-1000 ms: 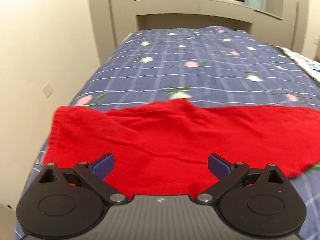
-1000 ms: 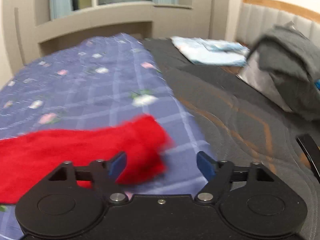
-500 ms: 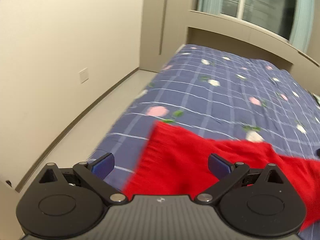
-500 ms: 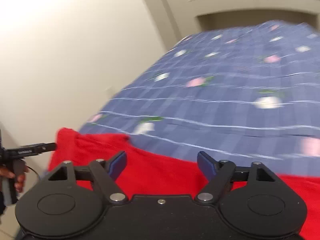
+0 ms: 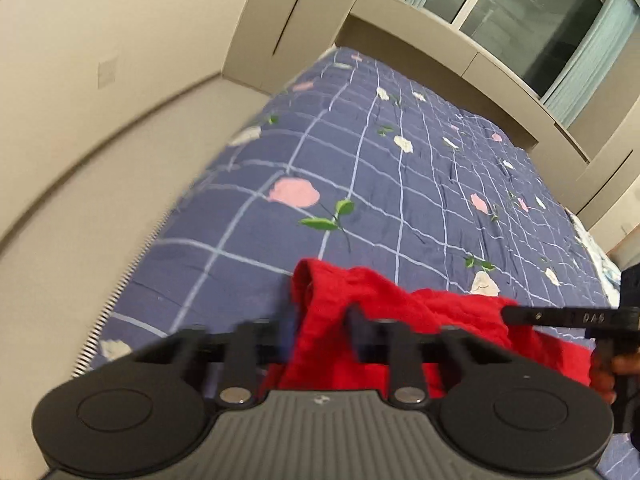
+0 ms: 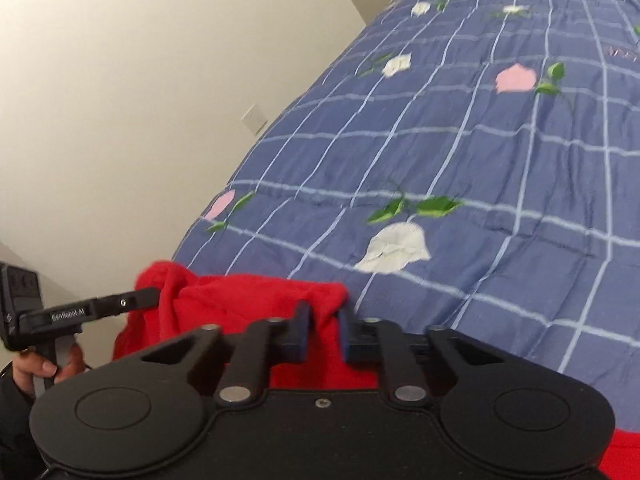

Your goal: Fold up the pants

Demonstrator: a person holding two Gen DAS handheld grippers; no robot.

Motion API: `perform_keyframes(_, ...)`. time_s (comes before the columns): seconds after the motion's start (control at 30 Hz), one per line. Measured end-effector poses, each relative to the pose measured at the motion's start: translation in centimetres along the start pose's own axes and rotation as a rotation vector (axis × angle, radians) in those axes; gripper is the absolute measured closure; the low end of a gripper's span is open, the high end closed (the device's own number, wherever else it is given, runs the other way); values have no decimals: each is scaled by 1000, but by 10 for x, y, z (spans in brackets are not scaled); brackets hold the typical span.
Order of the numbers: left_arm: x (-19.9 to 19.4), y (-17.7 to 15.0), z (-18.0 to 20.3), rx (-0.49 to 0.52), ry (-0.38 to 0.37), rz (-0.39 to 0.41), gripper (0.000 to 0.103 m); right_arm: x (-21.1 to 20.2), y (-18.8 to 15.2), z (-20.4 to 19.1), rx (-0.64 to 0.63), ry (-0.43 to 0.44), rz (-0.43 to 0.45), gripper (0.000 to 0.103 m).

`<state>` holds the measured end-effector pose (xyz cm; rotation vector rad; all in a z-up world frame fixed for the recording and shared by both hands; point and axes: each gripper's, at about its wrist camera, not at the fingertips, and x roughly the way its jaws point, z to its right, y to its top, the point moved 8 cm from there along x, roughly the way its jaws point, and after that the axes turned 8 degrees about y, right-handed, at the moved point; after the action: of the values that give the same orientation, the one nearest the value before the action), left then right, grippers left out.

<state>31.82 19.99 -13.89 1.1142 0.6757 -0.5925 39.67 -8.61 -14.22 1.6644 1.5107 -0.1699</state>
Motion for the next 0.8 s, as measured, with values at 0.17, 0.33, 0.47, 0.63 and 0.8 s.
perform_keyframes(0.17,-28,4,1,-59,30,59,97,-16,9,-2,-28,-12,86,96)
perform_keyframes(0.33,-5,3,5,2,136,28,95,-2,11,0,-97,-92,82,96)
perform_keyframes(0.47,1,7,4,16,179,3,73,8,7,9,-140,-167,66,71)
perform_keyframes(0.63,-14,6,8,53,256,30,16,-18,3,16,-150,-191,107,46)
perform_keyframes(0.8,-38,2,40,143,324,112,1,-77,-22,17,-200,-248,164,13)
